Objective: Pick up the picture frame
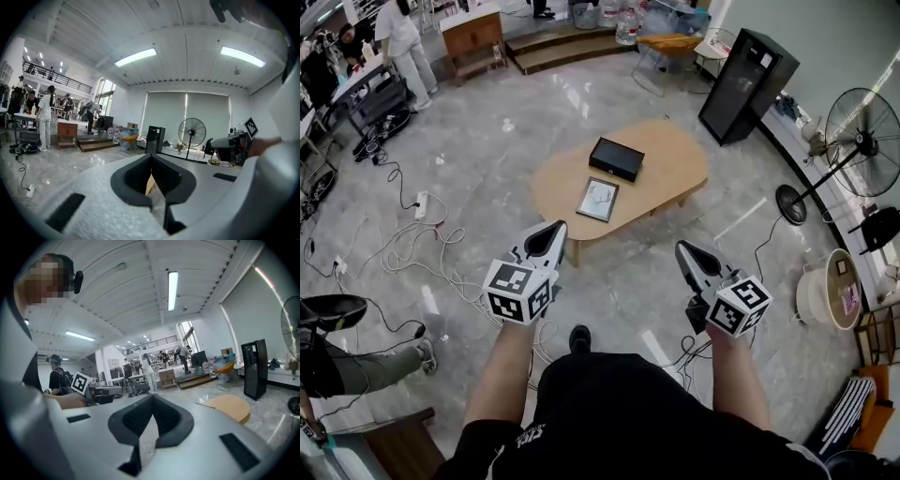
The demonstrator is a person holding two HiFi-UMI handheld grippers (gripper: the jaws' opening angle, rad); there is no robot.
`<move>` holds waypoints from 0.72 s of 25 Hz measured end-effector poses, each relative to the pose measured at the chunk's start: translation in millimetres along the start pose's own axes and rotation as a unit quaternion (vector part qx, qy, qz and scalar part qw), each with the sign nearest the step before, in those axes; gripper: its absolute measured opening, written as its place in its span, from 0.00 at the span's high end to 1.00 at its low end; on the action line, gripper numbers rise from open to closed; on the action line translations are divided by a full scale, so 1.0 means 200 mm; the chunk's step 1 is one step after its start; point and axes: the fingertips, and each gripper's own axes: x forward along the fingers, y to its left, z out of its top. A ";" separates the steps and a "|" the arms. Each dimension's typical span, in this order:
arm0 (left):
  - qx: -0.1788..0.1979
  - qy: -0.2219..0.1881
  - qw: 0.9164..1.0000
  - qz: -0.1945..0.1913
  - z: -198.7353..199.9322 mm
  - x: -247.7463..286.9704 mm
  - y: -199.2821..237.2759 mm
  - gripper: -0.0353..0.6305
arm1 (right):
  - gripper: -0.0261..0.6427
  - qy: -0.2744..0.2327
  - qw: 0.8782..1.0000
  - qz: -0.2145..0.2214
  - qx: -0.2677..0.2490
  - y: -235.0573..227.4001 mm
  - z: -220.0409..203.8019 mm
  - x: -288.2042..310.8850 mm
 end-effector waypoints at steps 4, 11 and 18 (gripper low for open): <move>-0.009 0.006 1.000 -0.006 -0.02 0.04 0.20 0.93 | 0.95 0.007 1.000 -0.004 0.008 0.00 0.00 0.20; -0.004 0.014 1.000 -0.017 0.00 0.11 0.36 0.93 | 0.95 0.010 1.000 -0.010 0.019 -0.01 0.00 0.38; -0.015 0.037 0.999 -0.024 -0.05 0.26 0.42 0.93 | 0.95 0.010 0.999 -0.021 0.037 -0.19 0.02 0.48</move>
